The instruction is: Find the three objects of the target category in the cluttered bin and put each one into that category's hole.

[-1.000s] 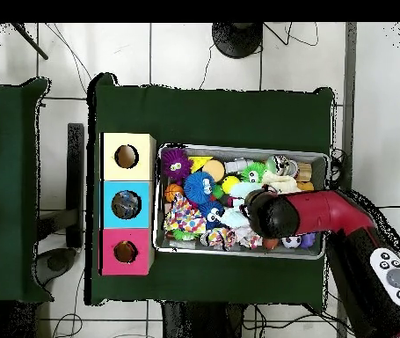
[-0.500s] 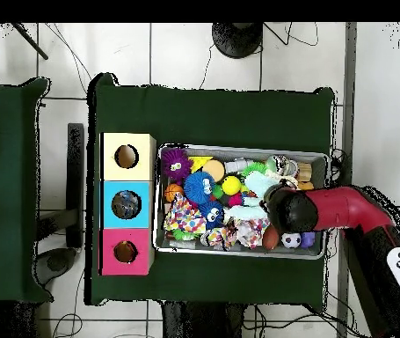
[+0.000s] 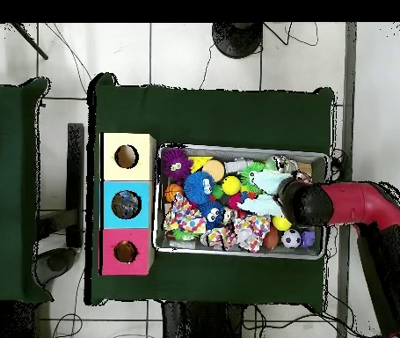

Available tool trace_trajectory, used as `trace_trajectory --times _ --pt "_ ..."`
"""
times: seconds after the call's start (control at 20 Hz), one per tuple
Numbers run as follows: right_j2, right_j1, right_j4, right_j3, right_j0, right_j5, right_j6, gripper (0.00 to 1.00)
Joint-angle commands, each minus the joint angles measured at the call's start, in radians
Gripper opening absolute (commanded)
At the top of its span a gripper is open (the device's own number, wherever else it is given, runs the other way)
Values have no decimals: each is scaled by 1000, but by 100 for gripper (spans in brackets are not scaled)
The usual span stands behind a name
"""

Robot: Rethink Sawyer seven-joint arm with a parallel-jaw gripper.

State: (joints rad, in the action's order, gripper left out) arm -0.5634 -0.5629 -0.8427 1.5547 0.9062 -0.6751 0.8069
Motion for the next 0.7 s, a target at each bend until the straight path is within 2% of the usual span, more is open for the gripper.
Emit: trace_trajectory --times 0.05,0.3,0.55,0.7 --pt "-70 27 -28 -93 -1 -131 -320 100" --pt "-75 -79 41 -25 -8 -184 -286 100" --pt "-90 -207 131 122 -22 -190 -152 100" --pt "-82 -288 176 186 -57 -205 -87 100"
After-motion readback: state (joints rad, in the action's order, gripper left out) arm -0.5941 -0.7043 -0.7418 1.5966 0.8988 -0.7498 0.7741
